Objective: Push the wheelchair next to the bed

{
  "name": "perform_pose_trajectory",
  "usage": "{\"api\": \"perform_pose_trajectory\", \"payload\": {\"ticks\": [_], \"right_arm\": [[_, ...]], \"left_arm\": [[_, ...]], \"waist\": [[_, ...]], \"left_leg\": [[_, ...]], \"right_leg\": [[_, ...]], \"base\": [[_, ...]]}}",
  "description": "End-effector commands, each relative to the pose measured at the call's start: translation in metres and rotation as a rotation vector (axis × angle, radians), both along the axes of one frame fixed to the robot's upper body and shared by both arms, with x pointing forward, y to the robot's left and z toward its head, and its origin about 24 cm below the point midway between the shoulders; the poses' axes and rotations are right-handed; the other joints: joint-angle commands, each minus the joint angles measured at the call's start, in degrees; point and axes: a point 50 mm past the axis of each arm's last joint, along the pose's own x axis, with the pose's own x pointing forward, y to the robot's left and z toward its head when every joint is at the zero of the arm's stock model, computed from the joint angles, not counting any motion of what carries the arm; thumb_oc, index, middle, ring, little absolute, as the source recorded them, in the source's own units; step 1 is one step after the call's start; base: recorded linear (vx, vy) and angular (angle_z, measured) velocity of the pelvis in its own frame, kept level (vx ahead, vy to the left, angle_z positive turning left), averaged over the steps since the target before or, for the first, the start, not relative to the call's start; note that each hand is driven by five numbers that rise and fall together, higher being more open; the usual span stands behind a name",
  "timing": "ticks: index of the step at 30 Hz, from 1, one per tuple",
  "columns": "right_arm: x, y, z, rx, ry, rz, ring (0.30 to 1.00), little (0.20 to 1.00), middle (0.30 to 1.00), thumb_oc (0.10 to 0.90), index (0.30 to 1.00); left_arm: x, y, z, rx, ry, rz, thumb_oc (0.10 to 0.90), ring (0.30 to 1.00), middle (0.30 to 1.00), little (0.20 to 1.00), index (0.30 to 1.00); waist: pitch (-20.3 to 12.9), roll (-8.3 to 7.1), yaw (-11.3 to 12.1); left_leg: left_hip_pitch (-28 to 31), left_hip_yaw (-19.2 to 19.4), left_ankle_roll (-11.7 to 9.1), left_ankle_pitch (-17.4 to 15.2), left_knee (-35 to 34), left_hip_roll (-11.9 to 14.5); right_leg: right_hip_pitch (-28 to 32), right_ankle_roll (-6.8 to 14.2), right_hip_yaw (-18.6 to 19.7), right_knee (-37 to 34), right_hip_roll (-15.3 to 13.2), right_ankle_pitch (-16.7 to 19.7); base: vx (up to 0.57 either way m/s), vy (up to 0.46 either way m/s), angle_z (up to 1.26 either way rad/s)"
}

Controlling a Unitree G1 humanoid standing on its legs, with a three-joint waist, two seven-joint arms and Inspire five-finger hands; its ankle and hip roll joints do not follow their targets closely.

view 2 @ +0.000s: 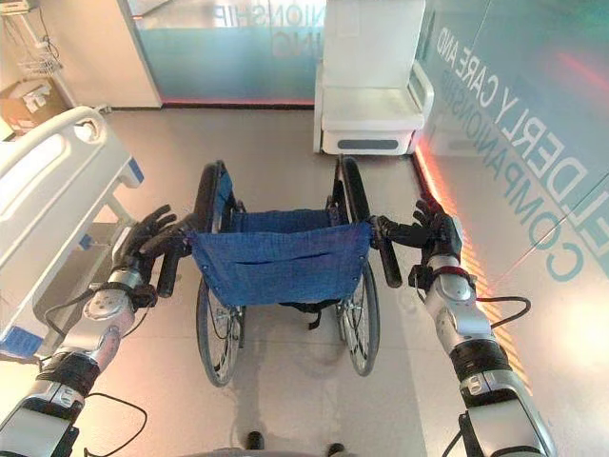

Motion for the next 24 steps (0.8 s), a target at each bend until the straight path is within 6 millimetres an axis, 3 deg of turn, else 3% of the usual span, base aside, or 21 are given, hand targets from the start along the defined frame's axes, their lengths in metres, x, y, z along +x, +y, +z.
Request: {"api": "perform_pose_trajectory", "payload": {"ticks": [1,13,19,24], "right_arm": [[0.021,0.006,0.065,-0.165,-0.182,0.115,0.9,0.9,0.9,0.8,0.9],[0.019,0.006,0.058,-0.291,-0.057,0.178,0.9,0.9,0.9,0.8,0.9],[0.014,0.01,0.064,-0.173,-0.135,0.211,0.9,0.9,0.9,0.8,0.9],[0.009,0.022,0.061,-0.081,-0.176,0.265,0.9,0.9,0.9,0.8,0.9]], "left_arm": [[0.025,0.001,0.068,0.165,-0.206,-0.099,0.8,0.9,0.9,0.9,0.9],[0.022,0.026,0.069,0.457,-0.042,-0.11,0.8,0.9,0.9,0.9,0.9],[0.016,0.03,0.074,0.313,-0.105,-0.077,0.8,0.9,0.9,0.9,0.9],[0.009,0.031,0.063,0.331,-0.075,-0.044,0.8,0.9,0.9,0.9,0.9]], "waist": [[-2.4,-1.08,0.14],[-1.36,-0.69,-0.11],[-0.98,-0.75,0.0],[-0.95,-0.81,0.02]], "left_leg": [[1.65,0.38,0.04,-5.93,0.61,-2.35],[0.26,0.98,0.03,-5.35,1.12,-2.24],[-0.17,0.89,-0.02,-5.28,1.18,-2.22],[-0.36,0.59,0.0,-5.39,1.16,-2.23]], "right_leg": [[-0.02,0.39,-0.17,1.16,-0.76,-1.47],[-1.64,0.77,0.19,1.62,-1.06,-1.01],[-2.11,0.84,0.11,1.89,-1.19,-1.03],[-2.24,0.82,0.34,1.9,-1.04,-1.19]], "base": [[0.0,0.0,0.0],[-0.01,0.001,0.0],[-0.01,0.001,0.0],[0.0,0.0,0.0]]}}
